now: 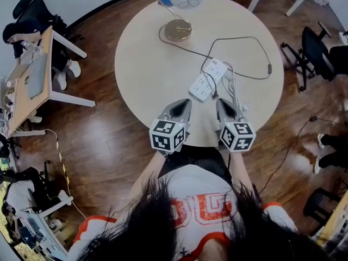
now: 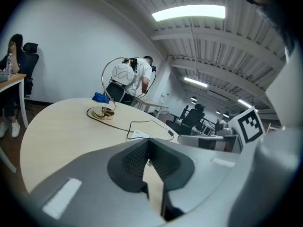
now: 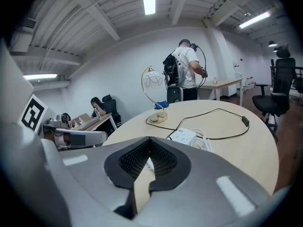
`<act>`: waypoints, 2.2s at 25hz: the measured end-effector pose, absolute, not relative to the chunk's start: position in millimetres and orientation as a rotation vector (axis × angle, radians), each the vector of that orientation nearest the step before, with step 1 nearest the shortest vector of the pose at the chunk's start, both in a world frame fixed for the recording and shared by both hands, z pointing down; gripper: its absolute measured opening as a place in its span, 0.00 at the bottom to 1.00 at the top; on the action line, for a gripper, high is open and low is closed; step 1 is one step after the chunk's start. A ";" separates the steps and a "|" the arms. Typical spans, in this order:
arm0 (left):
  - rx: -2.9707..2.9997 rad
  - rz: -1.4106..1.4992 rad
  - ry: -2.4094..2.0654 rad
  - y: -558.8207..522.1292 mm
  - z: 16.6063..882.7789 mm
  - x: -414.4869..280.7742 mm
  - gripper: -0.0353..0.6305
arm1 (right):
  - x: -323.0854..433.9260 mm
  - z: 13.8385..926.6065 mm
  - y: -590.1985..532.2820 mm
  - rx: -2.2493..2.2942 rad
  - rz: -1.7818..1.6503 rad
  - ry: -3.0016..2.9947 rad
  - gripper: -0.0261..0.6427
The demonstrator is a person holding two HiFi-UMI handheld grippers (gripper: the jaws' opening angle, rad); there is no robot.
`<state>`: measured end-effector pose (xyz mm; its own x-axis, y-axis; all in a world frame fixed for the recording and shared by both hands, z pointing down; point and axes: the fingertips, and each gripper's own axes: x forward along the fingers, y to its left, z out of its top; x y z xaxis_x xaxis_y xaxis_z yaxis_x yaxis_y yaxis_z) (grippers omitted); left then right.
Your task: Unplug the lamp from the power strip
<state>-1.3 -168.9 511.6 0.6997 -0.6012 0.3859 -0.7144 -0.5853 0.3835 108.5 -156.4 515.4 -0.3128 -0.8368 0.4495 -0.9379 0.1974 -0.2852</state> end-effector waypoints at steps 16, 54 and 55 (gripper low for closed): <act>2.387 0.166 -1.056 -130.1 489.8 -51.8 0.05 | 68.3 492.9 -97.4 1.755 0.729 -2.309 0.04; 2.415 0.188 -1.037 -19.7 469.4 -1.3 0.05 | 77.7 482.7 4.2 1.613 0.672 -2.412 0.04; 2.415 0.187 -1.041 -18.4 469.1 -1.6 0.05 | 77.7 482.2 5.3 1.611 0.671 -2.413 0.04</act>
